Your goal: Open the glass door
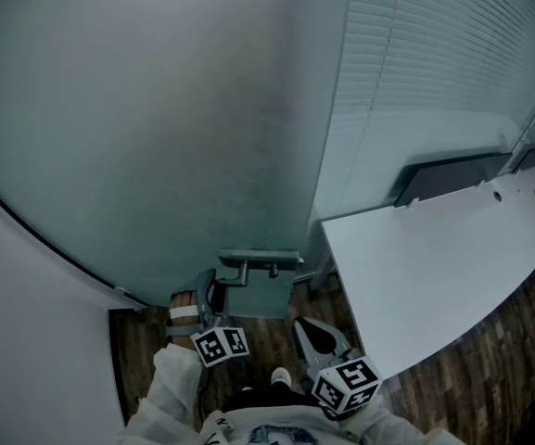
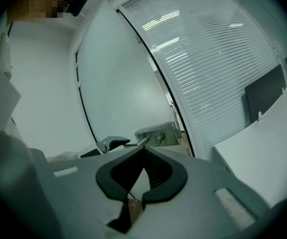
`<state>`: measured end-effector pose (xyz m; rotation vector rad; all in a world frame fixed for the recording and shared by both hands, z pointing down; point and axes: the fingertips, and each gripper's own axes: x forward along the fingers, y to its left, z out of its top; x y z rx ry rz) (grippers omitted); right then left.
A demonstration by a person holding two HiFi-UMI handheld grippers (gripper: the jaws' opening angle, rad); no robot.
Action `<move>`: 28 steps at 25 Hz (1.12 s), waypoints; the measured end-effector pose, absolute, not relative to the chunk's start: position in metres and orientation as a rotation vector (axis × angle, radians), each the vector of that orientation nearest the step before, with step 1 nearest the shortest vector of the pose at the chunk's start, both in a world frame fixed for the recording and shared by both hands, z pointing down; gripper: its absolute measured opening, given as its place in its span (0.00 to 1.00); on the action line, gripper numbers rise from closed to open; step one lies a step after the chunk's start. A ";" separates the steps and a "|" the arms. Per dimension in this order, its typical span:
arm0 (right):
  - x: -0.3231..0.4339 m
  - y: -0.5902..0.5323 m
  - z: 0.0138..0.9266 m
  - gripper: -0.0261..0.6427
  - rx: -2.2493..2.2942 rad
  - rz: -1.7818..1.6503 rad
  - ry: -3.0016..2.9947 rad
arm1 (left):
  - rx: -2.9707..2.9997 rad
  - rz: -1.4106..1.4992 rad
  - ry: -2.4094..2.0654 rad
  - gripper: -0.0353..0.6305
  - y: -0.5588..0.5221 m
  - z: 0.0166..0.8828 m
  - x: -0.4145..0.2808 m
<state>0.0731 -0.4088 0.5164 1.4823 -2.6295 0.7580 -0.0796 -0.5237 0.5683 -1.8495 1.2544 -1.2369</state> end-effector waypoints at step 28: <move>-0.021 -0.068 0.473 0.04 1.581 0.544 -2.625 | -2.345 -0.607 1.781 0.06 -0.087 0.513 -0.183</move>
